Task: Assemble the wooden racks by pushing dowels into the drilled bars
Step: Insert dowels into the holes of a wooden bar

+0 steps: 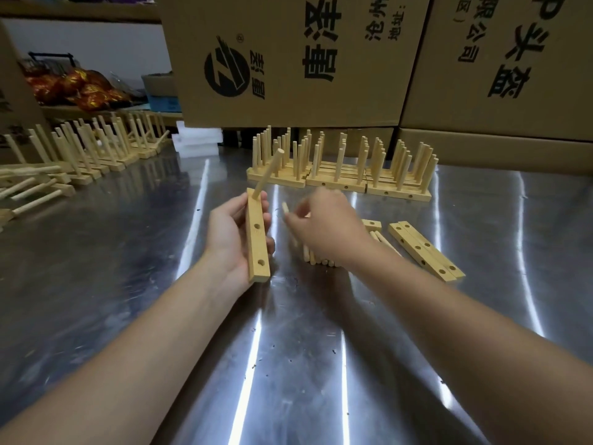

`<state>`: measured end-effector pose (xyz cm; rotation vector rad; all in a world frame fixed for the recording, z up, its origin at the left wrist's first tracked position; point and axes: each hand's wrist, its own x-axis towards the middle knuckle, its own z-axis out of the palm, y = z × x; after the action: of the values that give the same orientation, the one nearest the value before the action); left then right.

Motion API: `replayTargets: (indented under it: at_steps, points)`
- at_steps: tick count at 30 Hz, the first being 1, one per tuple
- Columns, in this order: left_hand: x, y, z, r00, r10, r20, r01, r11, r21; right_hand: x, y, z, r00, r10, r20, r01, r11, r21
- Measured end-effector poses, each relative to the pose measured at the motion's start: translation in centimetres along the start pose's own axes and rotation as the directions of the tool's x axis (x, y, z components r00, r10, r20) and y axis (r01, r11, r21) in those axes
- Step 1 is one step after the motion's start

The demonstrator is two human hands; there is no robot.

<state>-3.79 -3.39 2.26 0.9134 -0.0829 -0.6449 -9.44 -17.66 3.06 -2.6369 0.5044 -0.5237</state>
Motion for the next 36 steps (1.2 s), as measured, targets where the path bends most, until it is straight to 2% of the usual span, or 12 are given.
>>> replayTargets:
  at_steps: [2,4,7,10,12,14,16,18,21,24,31,36]
  points:
    - [-0.1,-0.1,0.1,1.0,-0.001,0.013,0.001,1.0,0.001,-1.6,0.8,-1.8,0.994,0.073,0.084,-0.104,0.875,0.472]
    - [-0.4,-0.5,0.5,1.0,-0.009,0.021,0.009,1.0,0.003,-3.9,1.8,-3.5,0.982,0.07,0.174,-0.178,0.641,0.747]
    - [-0.9,-1.8,1.4,0.995,-0.088,0.042,0.088,0.996,0.003,-7.4,3.3,-4.9,0.974,0.076,0.212,-0.224,0.414,0.882]
    - [-1.7,-3.4,2.4,0.979,-0.178,0.098,0.179,0.984,0.005,-9.6,5.2,-5.1,0.971,0.086,0.224,-0.239,0.32,0.917]
    - [-1.9,-4.0,2.7,0.976,-0.181,0.12,0.179,0.983,0.031,-10.4,6.1,-4.8,0.972,0.087,0.218,-0.234,0.367,0.9]
    - [-1.9,-4.2,2.8,0.977,-0.173,0.121,0.169,0.985,0.04,-11.0,6.9,-4.1,0.987,0.067,0.148,-0.161,0.526,0.835]
    - [-1.7,-4.0,2.8,0.978,-0.173,0.115,0.172,0.985,0.018,-11.4,7.6,-3.5,0.999,-0.042,-0.003,0.038,0.851,0.524]
    - [-1.5,-3.9,2.6,0.978,-0.18,0.101,0.182,0.983,-0.004,-11.9,8.1,-3.5,0.979,-0.199,0.043,0.19,0.969,0.159]
    - [-1.4,-4.0,2.6,0.978,-0.189,0.093,0.19,0.982,0.002,-12.4,8.4,-3.9,0.937,-0.291,0.193,0.292,0.956,0.025]
    - [-1.4,-4.0,2.6,0.978,-0.189,0.088,0.191,0.982,-0.004,-12.2,8.5,-4.6,0.927,-0.34,0.16,0.343,0.939,0.009]
    - [-1.6,-3.8,2.5,0.974,-0.191,0.122,0.192,0.981,-0.001,-11.9,8.7,-4.7,0.974,-0.197,-0.115,0.228,0.87,0.437]
    - [-1.8,-4.1,2.6,0.97,-0.176,0.166,0.171,0.984,0.042,-11.7,8.4,-4.6,0.971,-0.165,-0.176,0.236,0.792,0.562]
